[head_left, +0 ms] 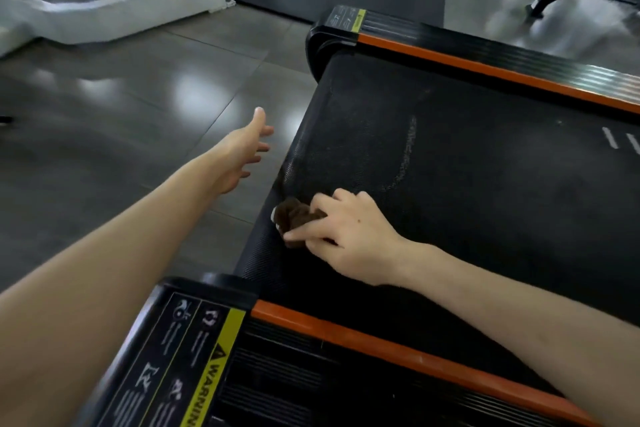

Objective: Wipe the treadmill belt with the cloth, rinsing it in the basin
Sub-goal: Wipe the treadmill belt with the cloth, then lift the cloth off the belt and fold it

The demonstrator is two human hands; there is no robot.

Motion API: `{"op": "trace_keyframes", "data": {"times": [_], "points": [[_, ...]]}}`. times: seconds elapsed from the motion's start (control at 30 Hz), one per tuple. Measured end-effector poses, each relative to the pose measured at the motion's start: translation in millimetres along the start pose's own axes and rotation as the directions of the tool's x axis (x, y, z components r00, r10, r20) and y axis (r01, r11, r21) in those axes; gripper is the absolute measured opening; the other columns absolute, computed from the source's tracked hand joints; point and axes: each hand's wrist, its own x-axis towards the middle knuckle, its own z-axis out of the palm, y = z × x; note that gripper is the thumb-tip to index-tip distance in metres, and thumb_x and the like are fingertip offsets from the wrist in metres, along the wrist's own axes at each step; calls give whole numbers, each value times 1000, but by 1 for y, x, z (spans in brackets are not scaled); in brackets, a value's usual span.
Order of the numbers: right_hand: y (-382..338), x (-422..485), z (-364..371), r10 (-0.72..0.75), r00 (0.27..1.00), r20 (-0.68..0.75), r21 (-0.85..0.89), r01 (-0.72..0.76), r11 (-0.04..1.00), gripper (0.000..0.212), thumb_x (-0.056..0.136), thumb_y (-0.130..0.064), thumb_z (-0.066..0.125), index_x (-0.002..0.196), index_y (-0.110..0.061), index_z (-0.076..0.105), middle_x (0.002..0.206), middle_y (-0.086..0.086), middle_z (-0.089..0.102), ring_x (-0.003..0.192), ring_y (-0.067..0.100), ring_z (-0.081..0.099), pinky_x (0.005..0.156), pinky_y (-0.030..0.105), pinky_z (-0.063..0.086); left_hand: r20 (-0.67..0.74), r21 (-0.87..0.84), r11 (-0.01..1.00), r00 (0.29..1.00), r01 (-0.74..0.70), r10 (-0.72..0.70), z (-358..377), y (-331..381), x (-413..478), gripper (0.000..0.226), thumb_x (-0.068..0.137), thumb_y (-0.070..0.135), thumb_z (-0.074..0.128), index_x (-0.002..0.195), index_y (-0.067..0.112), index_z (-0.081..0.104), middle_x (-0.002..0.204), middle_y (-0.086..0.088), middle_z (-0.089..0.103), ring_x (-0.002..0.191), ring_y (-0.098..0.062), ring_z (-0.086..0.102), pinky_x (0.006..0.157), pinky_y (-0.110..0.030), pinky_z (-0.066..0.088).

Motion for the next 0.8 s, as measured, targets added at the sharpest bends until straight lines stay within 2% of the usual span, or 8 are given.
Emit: {"op": "trace_keyframes", "data": {"times": [0.1, 0.17, 0.23, 0.33, 0.4, 0.53, 0.63, 0.8], "points": [[-10, -27, -7, -139, 984, 109, 6, 139, 990, 54, 80, -40, 23, 123, -49, 54, 108, -8, 48, 92, 17, 40, 77, 33, 25, -53, -3, 999, 998, -42, 42, -14, -9, -17, 59, 96, 62, 16, 132, 30, 50, 135, -4, 50, 125, -21, 44, 106, -42, 29], [-4, -28, -18, -175, 970, 168, 72, 165, 984, 54, 84, -32, 43, 135, -50, 38, 117, -8, 47, 101, 16, 43, 88, 33, 32, -77, 3, 998, 995, -70, 70, -22, -14, -31, 58, 97, 60, 17, 131, 29, 51, 133, -3, 51, 124, -20, 45, 106, -41, 30], [9, -20, -28, -175, 980, 96, 176, 156, 972, 70, 83, -29, 63, 142, -45, 28, 123, -8, 45, 108, 12, 44, 96, 32, 35, -90, 30, 996, 992, -90, 92, -30, -18, -43, 54, 98, 57, 19, 131, 28, 50, 133, -2, 51, 122, -19, 45, 108, -41, 31], [14, -8, -19, -240, 965, -110, 6, 242, 970, 58, 84, -52, 54, 139, -40, 39, 136, -2, 45, 128, 17, 37, 109, 47, 28, -102, 74, 990, 987, -117, 124, -39, -23, -58, 50, 99, 53, 23, 132, 26, 50, 131, -2, 50, 119, -18, 45, 105, -39, 33], [14, -3, 0, -318, 944, -92, -80, 311, 947, 47, 87, -57, 47, 131, -41, 50, 140, 0, 47, 132, 22, 37, 111, 52, 22, -125, 78, 988, 982, -132, 141, -47, -29, -62, 48, 99, 53, 25, 128, 26, 52, 128, -2, 52, 117, -18, 47, 103, -38, 35], [23, -1, 19, -422, 888, -183, -147, 400, 905, 31, 91, -40, 53, 118, -32, 65, 125, 3, 59, 107, 25, 52, 96, 46, 39, -181, 40, 990, 973, -135, 140, -70, -41, -60, 44, 99, 52, 27, 119, 27, 56, 124, -2, 55, 115, -19, 50, 102, -40, 38], [28, -4, 28, -423, 864, -273, -181, 386, 905, 28, 90, -36, 54, 115, -32, 66, 114, 5, 61, 98, 26, 54, 88, 44, 40, -212, 19, 989, 966, -149, 150, -90, -51, -46, 40, 99, 50, 28, 114, 27, 57, 122, -2, 56, 114, -19, 52, 102, -41, 40], [25, -6, 34, -411, 868, -279, -265, 341, 902, 29, 89, -34, 54, 118, -33, 58, 111, 3, 56, 98, 27, 54, 84, 44, 37, -204, -60, 987, 970, -150, 134, -116, -56, -24, 37, 99, 49, 31, 112, 26, 57, 117, -1, 59, 108, -17, 55, 97, -37, 43]]}}
